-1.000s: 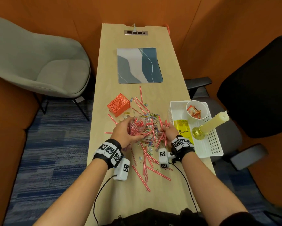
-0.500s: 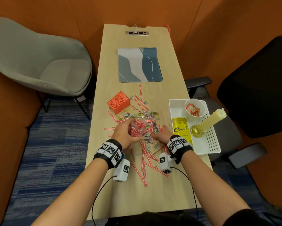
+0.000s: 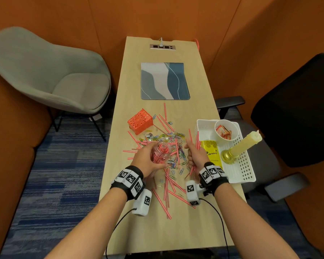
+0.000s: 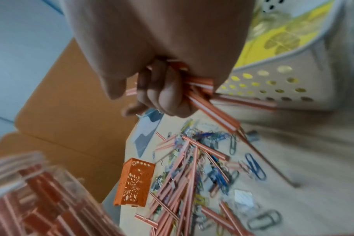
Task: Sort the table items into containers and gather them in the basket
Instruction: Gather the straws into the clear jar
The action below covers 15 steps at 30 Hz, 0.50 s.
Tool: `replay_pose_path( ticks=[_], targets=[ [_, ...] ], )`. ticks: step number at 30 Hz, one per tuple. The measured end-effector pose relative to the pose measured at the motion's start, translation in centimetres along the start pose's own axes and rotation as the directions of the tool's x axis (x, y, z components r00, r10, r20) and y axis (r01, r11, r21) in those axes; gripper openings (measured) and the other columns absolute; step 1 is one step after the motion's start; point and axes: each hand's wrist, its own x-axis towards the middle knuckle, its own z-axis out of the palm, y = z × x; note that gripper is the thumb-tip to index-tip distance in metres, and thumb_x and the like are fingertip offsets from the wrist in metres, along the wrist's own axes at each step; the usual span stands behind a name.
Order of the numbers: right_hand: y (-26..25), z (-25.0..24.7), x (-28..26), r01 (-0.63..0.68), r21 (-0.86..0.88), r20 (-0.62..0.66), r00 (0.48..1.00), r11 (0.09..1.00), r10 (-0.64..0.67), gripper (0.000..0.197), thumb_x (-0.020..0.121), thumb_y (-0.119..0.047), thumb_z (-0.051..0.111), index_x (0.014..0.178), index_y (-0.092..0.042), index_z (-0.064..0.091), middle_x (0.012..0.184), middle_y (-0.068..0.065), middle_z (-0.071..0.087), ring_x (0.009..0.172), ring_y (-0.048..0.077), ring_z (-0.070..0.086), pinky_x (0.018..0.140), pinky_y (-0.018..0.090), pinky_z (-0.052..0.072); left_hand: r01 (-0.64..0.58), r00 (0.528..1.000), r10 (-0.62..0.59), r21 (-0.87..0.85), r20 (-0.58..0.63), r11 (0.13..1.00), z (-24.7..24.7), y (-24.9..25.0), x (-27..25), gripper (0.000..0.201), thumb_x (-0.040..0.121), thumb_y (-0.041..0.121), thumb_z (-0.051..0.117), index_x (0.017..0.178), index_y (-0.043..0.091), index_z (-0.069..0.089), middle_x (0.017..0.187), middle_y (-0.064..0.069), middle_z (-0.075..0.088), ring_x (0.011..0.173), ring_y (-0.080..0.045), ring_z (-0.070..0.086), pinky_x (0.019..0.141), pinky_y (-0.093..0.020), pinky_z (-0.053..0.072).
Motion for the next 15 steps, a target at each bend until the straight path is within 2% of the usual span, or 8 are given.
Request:
replay_pose_path(
  ticks=[2,4,6,10,12,14,15],
  targets=[
    [-2.0,0.3,-0.6,0.084,0.097,-0.041,0.996,0.992,-0.08,0.042,0.083,-0.054,0.068,0.066,-0.022,0.049,0.051,-0.007,0.03,0.039,0.008,0.023,0.038,0.021,0.019,-0.002,1.0,0.002,0.002,0.001,1.0,0.0,-0.1,0.0,0.092,0.059,0.038,0.096,0.139,0.019,0.053,0.126,0.003,0.066,0.112,-0.016,0.063,0.1,-0.034,0.051],
    [-4.6,0.6,-1.6,0.167,0.218,-0.073,0.985,0.962,-0.155,0.046,0.088,-0.053,0.063,0.06,-0.025,0.04,0.051,-0.007,0.026,0.039,0.008,0.02,0.038,0.021,0.016,-0.004,1.0,0.004,0.014,0.001,1.0,0.1,-0.2,-0.1,0.09,0.059,0.036,0.096,0.137,0.02,0.054,0.125,0.004,0.066,0.111,-0.014,0.063,0.098,-0.029,0.05],
    [-7.2,1.0,-2.7,0.246,0.326,-0.105,0.969,0.913,-0.224,0.048,0.095,-0.049,0.055,0.059,-0.024,0.037,0.051,-0.006,0.023,0.039,0.008,0.018,0.037,0.021,0.015,-0.001,1.0,0.001,0.02,0.013,1.0,0.4,-0.2,-0.1,0.089,0.058,0.035,0.097,0.136,0.021,0.055,0.125,0.005,0.066,0.111,-0.014,0.063,0.098,-0.029,0.05],
    [-10.8,2.9,-5.3,0.384,0.43,-0.151,0.923,0.817,-0.354,0.05,0.1,-0.048,0.045,0.059,-0.021,0.036,0.052,-0.004,0.021,0.039,0.009,0.017,0.039,0.021,0.014,-0.004,0.999,0.004,0.0,0.04,1.0,1.1,0.1,-0.1,0.088,0.056,0.032,0.098,0.134,0.023,0.057,0.122,0.008,0.068,0.109,-0.011,0.065,0.101,-0.036,0.053],
    [-11.4,4.0,-6.3,0.423,0.423,-0.142,0.904,0.801,-0.402,0.051,0.101,-0.05,0.04,0.06,-0.019,0.035,0.051,-0.004,0.021,0.039,0.009,0.018,0.04,0.021,0.015,-0.03,0.999,0.03,0.001,0.039,1.0,1.4,0.5,-0.1,0.085,0.057,0.029,0.098,0.133,0.022,0.059,0.119,0.012,0.068,0.106,-0.007,0.064,0.098,-0.027,0.053],
    [-10.9,5.1,-6.9,0.435,0.365,-0.113,0.899,0.824,-0.424,0.052,0.101,-0.052,0.035,0.062,-0.019,0.035,0.051,-0.004,0.023,0.041,0.01,0.019,0.04,0.022,0.017,-0.064,0.997,0.064,-0.003,0.035,0.998,1.4,1.1,-0.2,0.084,0.058,0.026,0.097,0.133,0.02,0.06,0.114,0.016,0.064,0.102,-0.002,0.06,0.086,-0.003,0.043],
    [-10.3,5.7,-7.0,0.432,0.327,-0.093,0.9,0.841,-0.426,0.051,0.101,-0.052,0.033,0.062,-0.018,0.034,0.052,-0.004,0.023,0.043,0.011,0.02,0.042,0.023,0.019,-0.082,0.996,0.082,-0.003,0.029,0.997,1.4,1.4,-0.2,0.086,0.058,0.028,0.097,0.134,0.019,0.06,0.113,0.016,0.062,0.102,-0.001,0.058,0.081,0.002,0.038]
  ],
)
